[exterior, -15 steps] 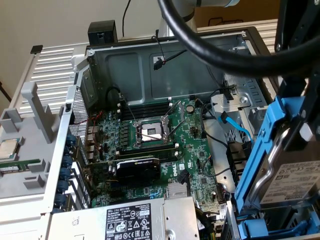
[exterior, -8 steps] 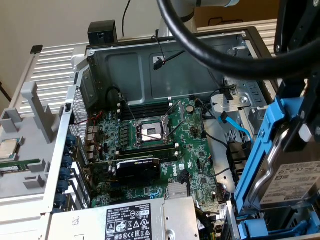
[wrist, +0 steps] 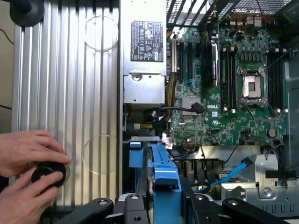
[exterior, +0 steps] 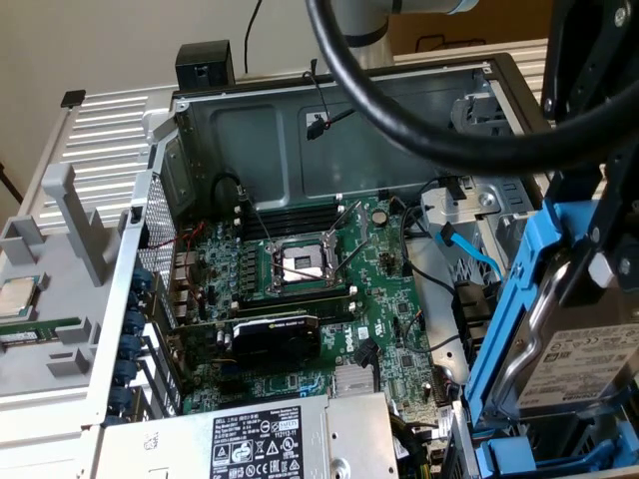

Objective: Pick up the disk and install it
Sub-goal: 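Insert the disk into the insertion slot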

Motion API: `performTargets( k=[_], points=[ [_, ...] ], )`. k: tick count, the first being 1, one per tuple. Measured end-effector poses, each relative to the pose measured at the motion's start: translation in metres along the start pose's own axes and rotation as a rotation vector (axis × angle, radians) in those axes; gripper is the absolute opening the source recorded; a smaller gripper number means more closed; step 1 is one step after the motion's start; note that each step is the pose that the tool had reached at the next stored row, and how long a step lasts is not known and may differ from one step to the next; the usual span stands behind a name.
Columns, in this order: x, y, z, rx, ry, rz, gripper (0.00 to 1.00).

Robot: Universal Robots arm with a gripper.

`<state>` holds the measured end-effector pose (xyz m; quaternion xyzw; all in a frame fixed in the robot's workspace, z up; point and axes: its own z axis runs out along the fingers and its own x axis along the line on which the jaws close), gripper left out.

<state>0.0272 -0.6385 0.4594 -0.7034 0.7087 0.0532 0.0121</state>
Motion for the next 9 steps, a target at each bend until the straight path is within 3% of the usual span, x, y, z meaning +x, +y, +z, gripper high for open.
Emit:
performTargets(
  k=[9],
  points=[
    [0.0001,0.0001,0.0008,-0.0001,0.0005,0.000,0.36]
  ],
)
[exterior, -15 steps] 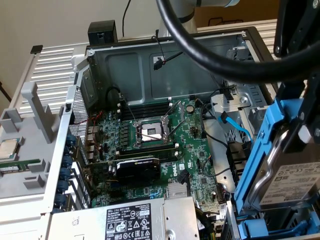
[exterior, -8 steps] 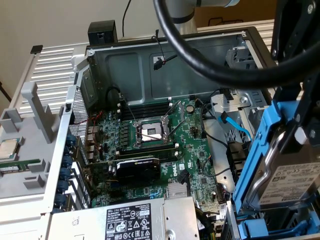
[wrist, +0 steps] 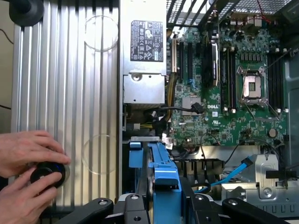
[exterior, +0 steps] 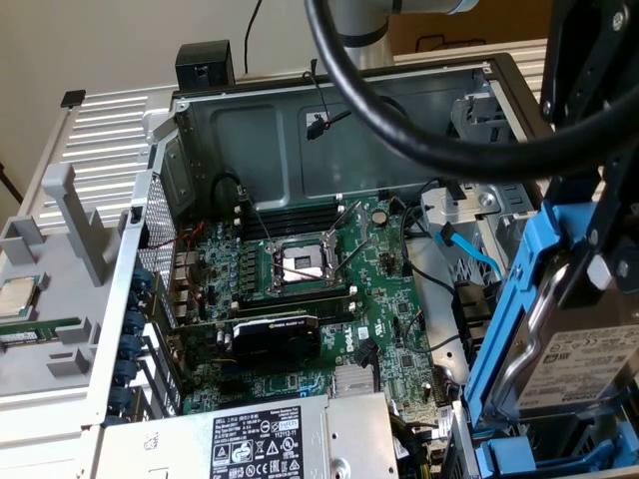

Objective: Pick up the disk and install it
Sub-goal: 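Insert the disk into the insertion slot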

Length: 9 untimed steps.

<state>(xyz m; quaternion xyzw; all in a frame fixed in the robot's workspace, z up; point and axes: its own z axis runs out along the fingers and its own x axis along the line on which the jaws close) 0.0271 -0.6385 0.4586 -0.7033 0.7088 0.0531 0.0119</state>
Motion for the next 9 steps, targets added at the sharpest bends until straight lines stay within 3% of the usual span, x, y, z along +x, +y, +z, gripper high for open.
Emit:
performTargets(
  k=[9],
  points=[
    [0.0008,0.0000,0.0008,0.0001,-0.0004,0.000,0.36]
  ],
)
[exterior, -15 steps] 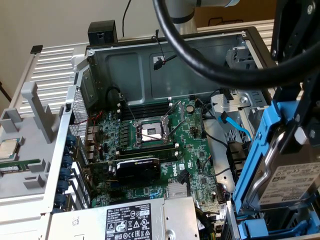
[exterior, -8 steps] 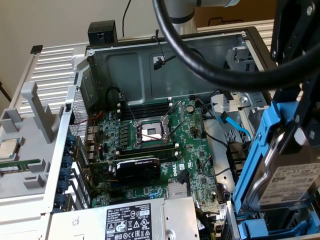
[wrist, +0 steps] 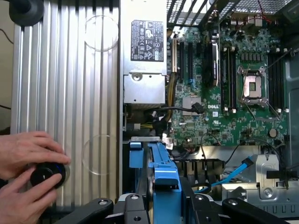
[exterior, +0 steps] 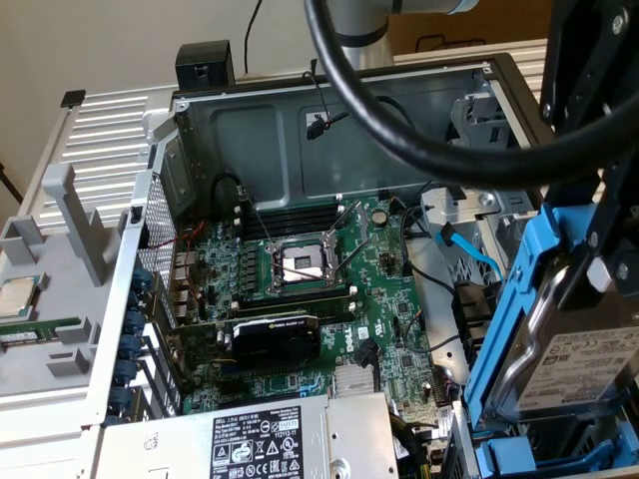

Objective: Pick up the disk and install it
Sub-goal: 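Insert the disk into the insertion slot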

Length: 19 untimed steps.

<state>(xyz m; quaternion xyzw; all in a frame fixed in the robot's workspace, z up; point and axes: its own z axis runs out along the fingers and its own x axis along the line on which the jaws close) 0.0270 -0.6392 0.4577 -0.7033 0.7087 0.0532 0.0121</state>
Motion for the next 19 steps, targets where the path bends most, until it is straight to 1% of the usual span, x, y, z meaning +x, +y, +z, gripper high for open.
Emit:
performTargets(
  k=[7,19],
  points=[
    [0.0001,0.0038,0.0009,0.0000,0.0001,0.000,0.36],
    [0.0005,0.0035,0.0059,-0.0002,0.0009,0.000,0.36]
  ],
)
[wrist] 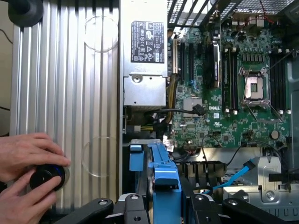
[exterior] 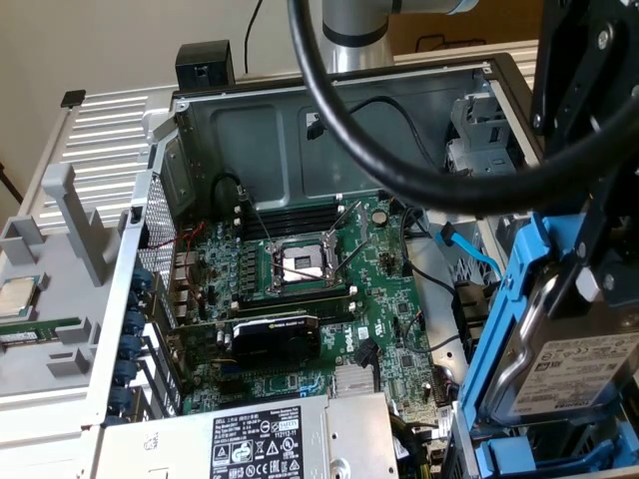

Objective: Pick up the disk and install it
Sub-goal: 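Insert the disk into the insertion slot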

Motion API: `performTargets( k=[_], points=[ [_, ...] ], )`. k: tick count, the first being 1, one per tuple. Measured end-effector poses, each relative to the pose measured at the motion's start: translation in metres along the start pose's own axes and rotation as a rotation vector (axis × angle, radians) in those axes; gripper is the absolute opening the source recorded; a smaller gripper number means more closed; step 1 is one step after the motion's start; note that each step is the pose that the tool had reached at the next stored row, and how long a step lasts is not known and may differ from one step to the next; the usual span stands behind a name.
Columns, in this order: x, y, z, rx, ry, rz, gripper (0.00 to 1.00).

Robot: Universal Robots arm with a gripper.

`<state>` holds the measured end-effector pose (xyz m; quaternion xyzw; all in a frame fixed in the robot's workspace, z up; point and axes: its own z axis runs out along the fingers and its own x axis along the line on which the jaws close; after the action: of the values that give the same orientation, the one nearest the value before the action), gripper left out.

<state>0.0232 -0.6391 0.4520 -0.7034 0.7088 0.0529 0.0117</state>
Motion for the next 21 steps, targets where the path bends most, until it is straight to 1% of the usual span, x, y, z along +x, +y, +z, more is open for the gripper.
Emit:
performTargets(
  k=[4,13,18,21],
  points=[
    [0.0003,-0.0001,0.0017,0.0001,-0.0007,0.000,0.36],
    [0.0009,0.0006,0.0011,0.0004,-0.0012,0.003,0.36],
    [0.0011,0.0007,-0.0001,0.0013,-0.0020,0.013,0.36],
    [0.0008,0.0009,-0.0026,0.0017,-0.0018,0.016,0.36]
  ],
)
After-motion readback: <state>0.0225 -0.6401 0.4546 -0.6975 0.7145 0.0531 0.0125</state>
